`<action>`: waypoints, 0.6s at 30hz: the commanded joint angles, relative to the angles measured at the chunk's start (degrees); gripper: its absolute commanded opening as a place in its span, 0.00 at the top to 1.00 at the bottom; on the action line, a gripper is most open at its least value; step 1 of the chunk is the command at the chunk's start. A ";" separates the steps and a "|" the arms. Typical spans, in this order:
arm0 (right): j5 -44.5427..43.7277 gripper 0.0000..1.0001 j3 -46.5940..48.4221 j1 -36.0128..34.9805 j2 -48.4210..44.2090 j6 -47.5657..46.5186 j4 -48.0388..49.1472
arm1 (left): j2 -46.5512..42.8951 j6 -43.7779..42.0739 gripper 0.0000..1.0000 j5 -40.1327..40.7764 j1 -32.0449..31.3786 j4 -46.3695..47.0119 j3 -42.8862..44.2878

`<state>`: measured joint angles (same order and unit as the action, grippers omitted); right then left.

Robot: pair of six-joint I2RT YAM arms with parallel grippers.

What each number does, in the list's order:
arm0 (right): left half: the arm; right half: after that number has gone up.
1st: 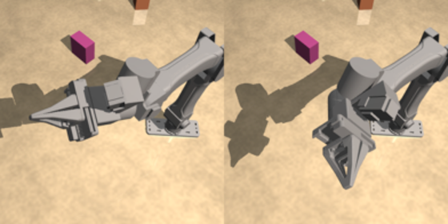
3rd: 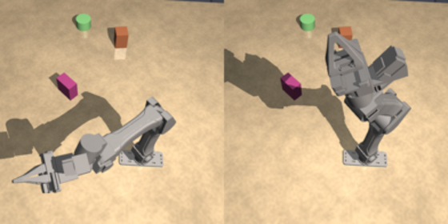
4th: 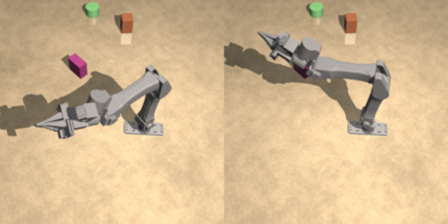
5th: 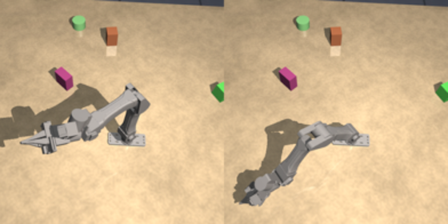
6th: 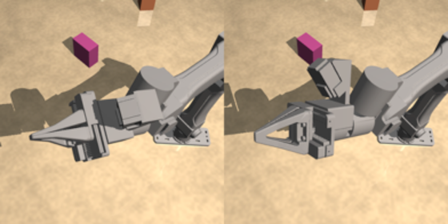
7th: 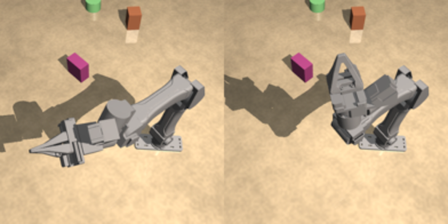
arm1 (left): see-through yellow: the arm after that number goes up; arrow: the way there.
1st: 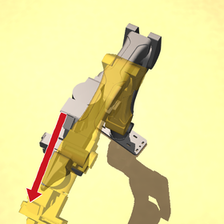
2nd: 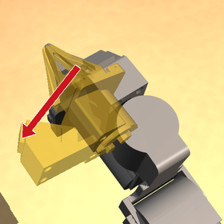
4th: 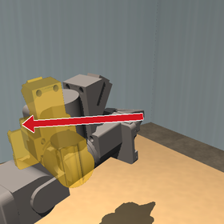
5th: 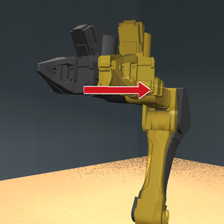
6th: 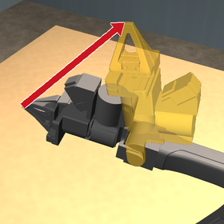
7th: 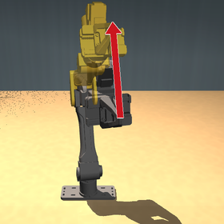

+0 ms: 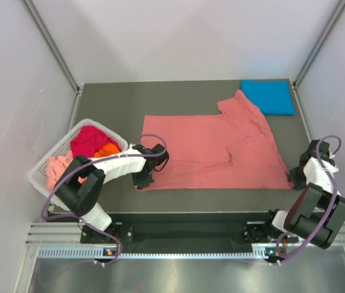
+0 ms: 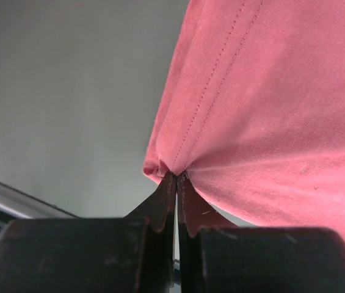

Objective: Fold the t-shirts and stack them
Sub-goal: Fold the tshirt

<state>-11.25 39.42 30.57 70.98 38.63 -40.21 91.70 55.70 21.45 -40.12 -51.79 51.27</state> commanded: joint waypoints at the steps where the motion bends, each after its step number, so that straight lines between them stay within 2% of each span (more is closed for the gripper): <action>1: -2.56 0.63 -0.04 0.72 1.26 0.83 1.36 | 2.86 0.90 1.00 0.87 -0.40 -11.40 -0.56; 5: -1.85 0.64 -1.36 0.72 2.06 1.53 3.28 | 4.36 0.29 1.00 1.93 -0.40 -13.34 2.87; 10: -1.94 0.70 -2.76 0.64 3.81 1.09 5.49 | 5.24 -0.24 1.00 0.79 -0.40 -11.67 2.44; 14: -1.76 0.83 -4.00 0.72 4.08 1.62 6.98 | 5.77 -1.03 1.00 -0.97 -0.49 -9.73 0.85; 16: -2.99 0.99 -4.35 0.81 3.64 1.89 7.07 | 6.12 -1.47 1.00 -0.71 -0.49 -10.08 0.94; 18: -5.70 1.00 -3.83 0.81 2.94 2.06 5.85 | 6.30 -1.47 1.00 -0.01 -0.49 -11.05 1.03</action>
<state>-11.90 36.73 30.57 74.22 40.25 -35.20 96.07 55.05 21.89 -40.58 -57.76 53.93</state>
